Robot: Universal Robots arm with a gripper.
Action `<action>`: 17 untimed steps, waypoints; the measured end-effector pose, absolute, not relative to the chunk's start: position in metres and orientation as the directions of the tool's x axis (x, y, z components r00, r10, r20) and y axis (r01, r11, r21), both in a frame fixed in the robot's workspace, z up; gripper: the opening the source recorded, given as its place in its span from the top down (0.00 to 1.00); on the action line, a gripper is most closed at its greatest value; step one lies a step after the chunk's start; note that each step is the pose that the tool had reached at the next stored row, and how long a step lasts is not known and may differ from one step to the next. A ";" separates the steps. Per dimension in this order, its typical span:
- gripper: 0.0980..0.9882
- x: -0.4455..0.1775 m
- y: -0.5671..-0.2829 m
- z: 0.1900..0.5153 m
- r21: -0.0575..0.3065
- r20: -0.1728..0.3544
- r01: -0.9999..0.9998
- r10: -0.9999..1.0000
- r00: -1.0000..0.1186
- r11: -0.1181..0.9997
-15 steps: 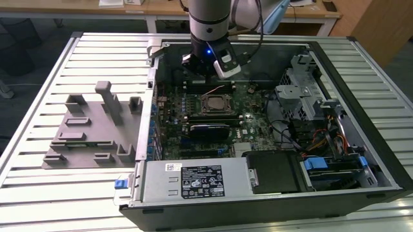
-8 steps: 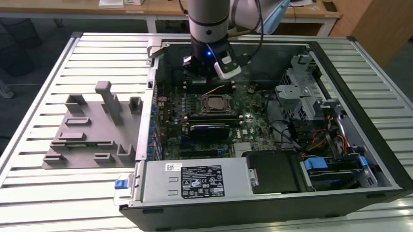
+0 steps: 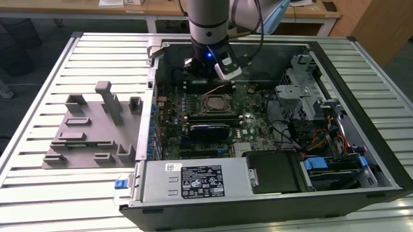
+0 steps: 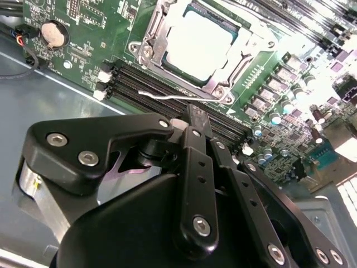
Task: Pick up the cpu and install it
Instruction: 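Install the first cpu locking lever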
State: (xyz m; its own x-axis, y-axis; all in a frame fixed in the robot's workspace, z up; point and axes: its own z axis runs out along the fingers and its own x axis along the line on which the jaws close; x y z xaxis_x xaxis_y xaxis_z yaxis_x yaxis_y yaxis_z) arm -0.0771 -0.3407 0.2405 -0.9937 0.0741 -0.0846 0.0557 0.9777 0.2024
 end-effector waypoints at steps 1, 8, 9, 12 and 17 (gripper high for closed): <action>0.99 -0.077 -0.341 0.240 0.201 -0.085 0.056 0.075 -0.994 0.978; 0.99 -0.075 -0.341 0.238 0.193 -0.089 0.065 0.084 -0.992 0.979; 0.99 -0.074 -0.341 0.238 0.191 -0.090 0.067 0.086 -0.992 0.979; 0.99 -0.073 -0.341 0.237 0.188 -0.093 0.073 0.092 -0.991 0.980; 0.99 -0.067 -0.341 0.236 0.184 -0.093 0.084 0.102 -0.990 0.979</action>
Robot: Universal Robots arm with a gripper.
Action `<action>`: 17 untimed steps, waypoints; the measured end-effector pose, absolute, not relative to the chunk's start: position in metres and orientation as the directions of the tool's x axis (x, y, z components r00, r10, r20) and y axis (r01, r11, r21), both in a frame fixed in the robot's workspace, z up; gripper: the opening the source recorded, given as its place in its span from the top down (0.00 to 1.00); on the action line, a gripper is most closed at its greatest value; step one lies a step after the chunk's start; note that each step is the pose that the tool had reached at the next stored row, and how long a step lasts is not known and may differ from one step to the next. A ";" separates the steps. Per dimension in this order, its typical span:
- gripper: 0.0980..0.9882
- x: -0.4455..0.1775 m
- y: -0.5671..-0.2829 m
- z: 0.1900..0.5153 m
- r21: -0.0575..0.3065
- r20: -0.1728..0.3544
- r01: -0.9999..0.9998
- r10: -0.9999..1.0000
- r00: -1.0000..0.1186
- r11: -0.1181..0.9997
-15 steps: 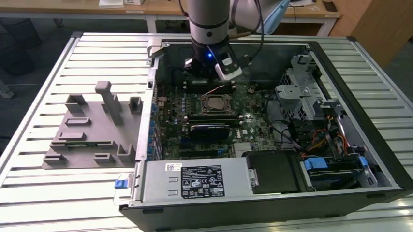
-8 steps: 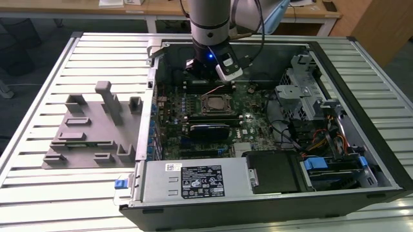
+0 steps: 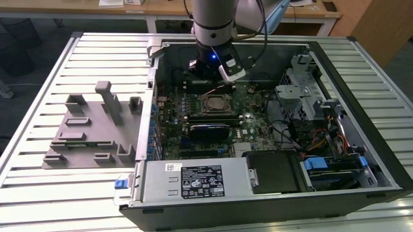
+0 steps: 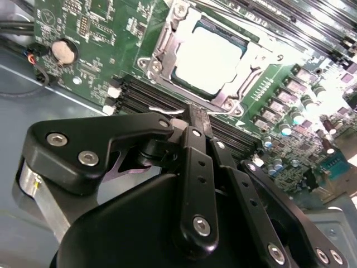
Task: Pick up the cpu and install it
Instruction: 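Install the first cpu locking lever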
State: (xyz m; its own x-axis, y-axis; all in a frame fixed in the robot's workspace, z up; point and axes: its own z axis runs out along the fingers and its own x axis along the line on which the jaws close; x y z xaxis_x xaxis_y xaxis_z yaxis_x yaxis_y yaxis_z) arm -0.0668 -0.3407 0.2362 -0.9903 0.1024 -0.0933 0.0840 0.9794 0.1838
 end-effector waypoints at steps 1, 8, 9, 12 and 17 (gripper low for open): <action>0.99 -0.065 -0.341 0.236 0.182 -0.094 0.086 0.104 -0.990 0.980; 0.99 -0.062 -0.341 0.236 0.178 -0.094 0.091 0.109 -0.990 0.980; 0.99 -0.062 -0.341 0.236 0.178 -0.094 0.095 0.113 -0.989 0.979; 0.99 -0.061 -0.341 0.235 0.175 -0.094 0.110 0.128 -0.987 0.978; 0.99 -0.060 -0.341 0.234 0.166 -0.099 0.127 0.144 -0.985 0.978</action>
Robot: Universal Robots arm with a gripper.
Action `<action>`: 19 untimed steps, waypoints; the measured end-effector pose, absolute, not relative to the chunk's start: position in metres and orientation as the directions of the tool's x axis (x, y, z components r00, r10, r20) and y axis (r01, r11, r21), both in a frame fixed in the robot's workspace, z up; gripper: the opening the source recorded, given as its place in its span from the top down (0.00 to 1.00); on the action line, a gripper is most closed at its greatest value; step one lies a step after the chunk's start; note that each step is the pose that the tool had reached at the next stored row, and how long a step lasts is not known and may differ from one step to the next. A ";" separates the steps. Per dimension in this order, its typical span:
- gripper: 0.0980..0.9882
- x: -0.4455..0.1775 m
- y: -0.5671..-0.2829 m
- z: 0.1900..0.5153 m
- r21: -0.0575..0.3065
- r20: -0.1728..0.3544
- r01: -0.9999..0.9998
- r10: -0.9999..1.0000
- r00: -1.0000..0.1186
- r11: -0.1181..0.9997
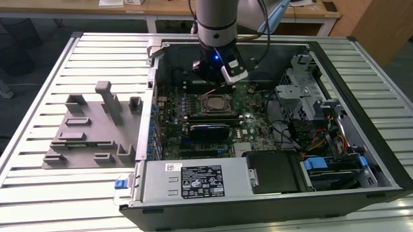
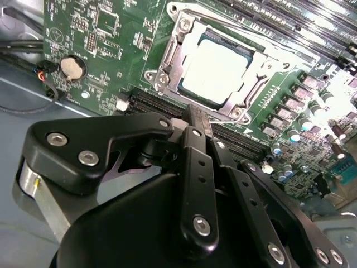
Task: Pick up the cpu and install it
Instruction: 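Install the first cpu locking lever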
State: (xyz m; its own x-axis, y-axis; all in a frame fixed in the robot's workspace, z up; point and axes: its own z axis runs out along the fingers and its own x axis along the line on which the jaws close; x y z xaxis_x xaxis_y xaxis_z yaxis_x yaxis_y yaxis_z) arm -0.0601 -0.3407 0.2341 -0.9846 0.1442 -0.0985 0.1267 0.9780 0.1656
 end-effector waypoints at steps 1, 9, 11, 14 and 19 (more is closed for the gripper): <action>0.99 -0.060 -0.341 0.234 0.163 -0.101 0.129 0.147 -0.984 0.978; 0.99 -0.059 -0.337 0.232 0.131 -0.114 0.141 0.156 -0.981 0.981; 0.99 -0.058 -0.334 0.231 0.124 -0.115 0.143 0.157 -0.981 0.982; 0.99 -0.058 -0.331 0.230 0.122 -0.115 0.143 0.157 -0.981 0.982; 0.99 -0.057 -0.321 0.228 0.122 -0.115 0.143 0.157 -0.981 0.982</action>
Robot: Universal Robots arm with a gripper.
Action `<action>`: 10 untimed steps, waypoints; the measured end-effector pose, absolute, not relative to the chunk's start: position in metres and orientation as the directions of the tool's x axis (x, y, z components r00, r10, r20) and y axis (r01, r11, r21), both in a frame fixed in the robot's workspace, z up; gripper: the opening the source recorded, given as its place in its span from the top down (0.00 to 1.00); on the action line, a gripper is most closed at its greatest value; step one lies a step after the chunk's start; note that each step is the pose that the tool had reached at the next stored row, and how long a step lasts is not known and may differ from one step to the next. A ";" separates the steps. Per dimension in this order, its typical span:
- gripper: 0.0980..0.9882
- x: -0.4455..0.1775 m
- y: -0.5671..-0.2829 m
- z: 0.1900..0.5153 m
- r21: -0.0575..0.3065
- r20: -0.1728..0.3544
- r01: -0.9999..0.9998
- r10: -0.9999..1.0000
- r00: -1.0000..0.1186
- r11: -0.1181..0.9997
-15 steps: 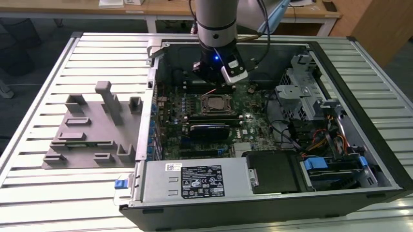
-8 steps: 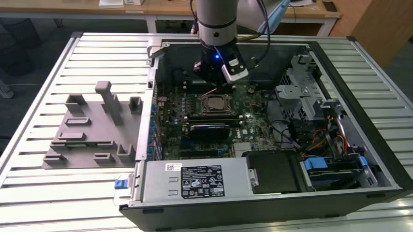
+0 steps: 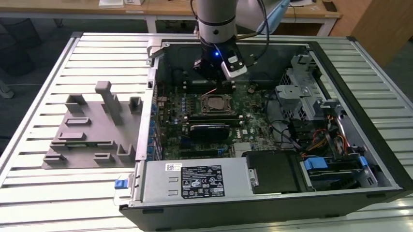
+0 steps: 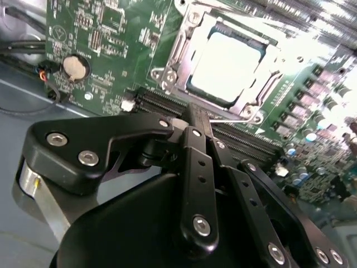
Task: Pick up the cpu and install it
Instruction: 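Install the first cpu locking lever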
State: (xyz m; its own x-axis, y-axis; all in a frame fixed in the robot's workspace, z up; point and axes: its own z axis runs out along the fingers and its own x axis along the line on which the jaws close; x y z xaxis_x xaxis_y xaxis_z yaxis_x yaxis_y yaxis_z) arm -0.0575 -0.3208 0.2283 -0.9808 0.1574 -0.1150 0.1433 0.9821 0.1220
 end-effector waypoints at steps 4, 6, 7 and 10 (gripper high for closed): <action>0.99 -0.057 -0.313 0.226 0.121 -0.115 0.143 0.157 -0.981 0.982; 0.99 -0.057 -0.310 0.225 0.121 -0.115 0.143 0.157 -0.981 0.982; 0.99 -0.057 -0.308 0.225 0.120 -0.115 0.143 0.157 -0.981 0.982; 0.99 -0.057 -0.306 0.223 0.119 -0.116 0.144 0.157 -0.981 0.982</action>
